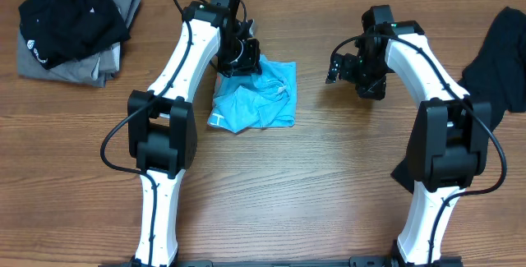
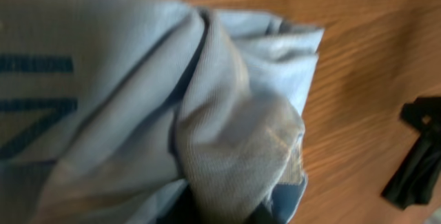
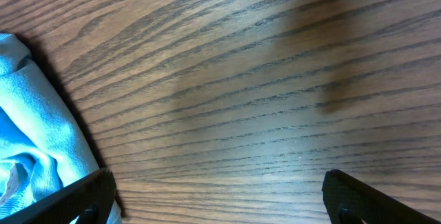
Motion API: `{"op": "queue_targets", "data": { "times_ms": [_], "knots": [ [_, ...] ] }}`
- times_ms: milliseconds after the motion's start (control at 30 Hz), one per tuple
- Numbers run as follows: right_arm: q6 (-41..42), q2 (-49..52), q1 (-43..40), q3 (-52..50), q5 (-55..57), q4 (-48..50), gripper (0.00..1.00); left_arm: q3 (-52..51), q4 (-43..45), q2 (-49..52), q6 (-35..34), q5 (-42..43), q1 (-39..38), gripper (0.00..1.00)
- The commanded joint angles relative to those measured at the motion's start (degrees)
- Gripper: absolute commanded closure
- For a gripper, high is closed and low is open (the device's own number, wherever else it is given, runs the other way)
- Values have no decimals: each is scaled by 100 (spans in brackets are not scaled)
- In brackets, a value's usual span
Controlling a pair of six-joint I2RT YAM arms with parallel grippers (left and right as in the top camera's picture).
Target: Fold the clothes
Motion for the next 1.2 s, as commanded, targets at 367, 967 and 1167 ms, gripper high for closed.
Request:
{"op": "queue_targets", "data": {
  "times_ms": [367, 967, 1167],
  "knots": [
    [-11, -15, -20, -9, -46, 68, 0, 0, 1408, 101, -538, 210, -452, 96],
    [-15, -15, -22, -9, -39, -15, 0, 275, 2074, 136, -581, 212, -1209, 0],
    [-37, -15, -20, -9, -24, -11, 0, 1414, 367, -201, -275, 212, -758, 0]
  ]
}}
